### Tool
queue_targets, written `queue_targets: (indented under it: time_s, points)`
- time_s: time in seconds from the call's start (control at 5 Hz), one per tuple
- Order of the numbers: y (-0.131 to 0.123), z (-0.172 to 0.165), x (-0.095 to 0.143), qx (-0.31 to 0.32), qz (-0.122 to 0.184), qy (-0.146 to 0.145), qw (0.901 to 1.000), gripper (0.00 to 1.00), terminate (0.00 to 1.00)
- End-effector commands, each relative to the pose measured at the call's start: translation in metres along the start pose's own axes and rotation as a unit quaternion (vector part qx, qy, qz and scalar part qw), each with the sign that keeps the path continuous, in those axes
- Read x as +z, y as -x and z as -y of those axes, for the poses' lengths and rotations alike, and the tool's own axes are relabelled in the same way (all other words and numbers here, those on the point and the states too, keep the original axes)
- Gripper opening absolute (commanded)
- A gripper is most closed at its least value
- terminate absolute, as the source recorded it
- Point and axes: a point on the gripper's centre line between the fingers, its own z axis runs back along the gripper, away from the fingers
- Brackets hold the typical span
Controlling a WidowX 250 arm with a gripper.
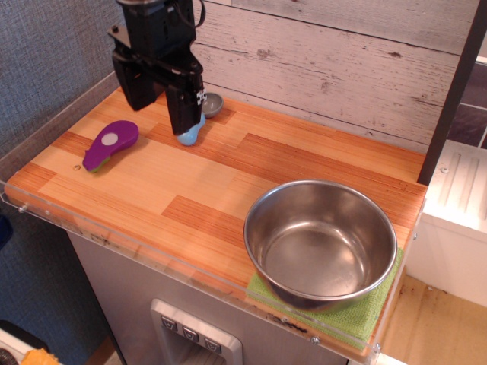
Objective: Put the spoon behind the eggplant.
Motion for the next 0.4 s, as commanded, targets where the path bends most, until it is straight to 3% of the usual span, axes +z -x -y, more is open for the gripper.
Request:
queue_targets:
  time_s: [0.0,0.2]
  points:
    - [-0.0121,0.0046,0.0166,-0.009,0.022,-0.006,0.9997,1.0,0.0]
    - [-0.0121,0.0046,0.0166,-0.009,0.022,-0.006,0.9997,1.0,1.0]
